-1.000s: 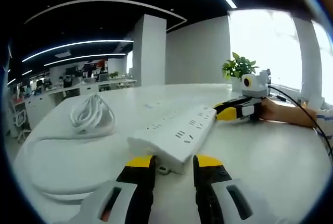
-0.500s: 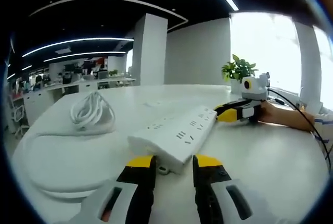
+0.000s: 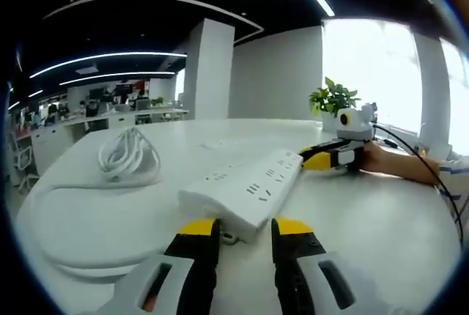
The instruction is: Straighten the power strip on the desk, plug the charger into it
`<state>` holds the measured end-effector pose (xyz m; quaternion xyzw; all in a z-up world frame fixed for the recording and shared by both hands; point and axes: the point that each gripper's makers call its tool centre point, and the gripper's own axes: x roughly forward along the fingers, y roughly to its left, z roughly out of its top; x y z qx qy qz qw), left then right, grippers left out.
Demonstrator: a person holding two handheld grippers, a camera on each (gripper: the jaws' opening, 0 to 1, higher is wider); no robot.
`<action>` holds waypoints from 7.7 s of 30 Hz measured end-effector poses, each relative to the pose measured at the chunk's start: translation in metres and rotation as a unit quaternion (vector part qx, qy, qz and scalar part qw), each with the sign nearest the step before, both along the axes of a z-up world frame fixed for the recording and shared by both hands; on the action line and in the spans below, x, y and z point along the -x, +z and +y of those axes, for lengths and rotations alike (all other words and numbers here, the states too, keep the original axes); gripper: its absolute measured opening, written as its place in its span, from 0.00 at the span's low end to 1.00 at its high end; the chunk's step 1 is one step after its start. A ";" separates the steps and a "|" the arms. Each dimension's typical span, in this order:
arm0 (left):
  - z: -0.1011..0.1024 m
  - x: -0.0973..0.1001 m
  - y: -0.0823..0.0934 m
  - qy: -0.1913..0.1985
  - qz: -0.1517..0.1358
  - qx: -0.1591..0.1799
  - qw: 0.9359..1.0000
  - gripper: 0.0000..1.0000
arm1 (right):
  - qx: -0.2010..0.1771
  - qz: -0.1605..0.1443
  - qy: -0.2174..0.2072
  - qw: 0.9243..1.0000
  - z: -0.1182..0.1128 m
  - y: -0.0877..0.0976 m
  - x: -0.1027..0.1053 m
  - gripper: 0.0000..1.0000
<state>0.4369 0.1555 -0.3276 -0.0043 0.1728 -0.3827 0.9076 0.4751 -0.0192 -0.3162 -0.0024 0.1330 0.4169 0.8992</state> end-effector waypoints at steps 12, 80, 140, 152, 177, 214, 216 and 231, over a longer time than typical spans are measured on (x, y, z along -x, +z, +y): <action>0.004 0.007 -0.001 -0.003 0.006 0.003 1.000 0.28 | -0.005 0.006 0.006 1.000 0.004 0.000 0.006 0.26; 0.010 0.050 -0.007 -0.048 -0.003 -0.039 0.998 0.24 | -0.017 0.026 -0.011 0.999 0.003 -0.002 0.077 0.20; -0.026 0.088 -0.004 -0.145 0.004 -0.033 0.989 0.23 | 0.077 0.067 0.028 0.994 -0.037 -0.001 0.122 0.17; -0.028 0.091 -0.004 -0.150 0.012 -0.024 0.988 0.22 | 0.101 0.065 0.039 0.992 -0.039 -0.002 0.127 0.17; -0.030 0.089 0.013 -0.141 -0.013 -0.009 0.990 0.22 | 0.107 -0.119 -0.225 0.961 -0.227 0.104 0.093 0.12; -0.031 0.089 0.024 -0.143 -0.023 0.005 0.989 0.22 | 0.269 0.131 -0.324 0.898 -0.309 0.003 0.138 0.27; -0.032 0.091 0.024 -0.144 -0.023 0.006 0.989 0.22 | 0.266 0.133 -0.327 0.897 -0.310 0.003 0.137 0.27; -0.032 0.090 0.026 -0.145 -0.030 -0.001 0.989 0.22 | 0.286 0.142 -0.318 0.892 -0.312 -0.004 0.135 0.18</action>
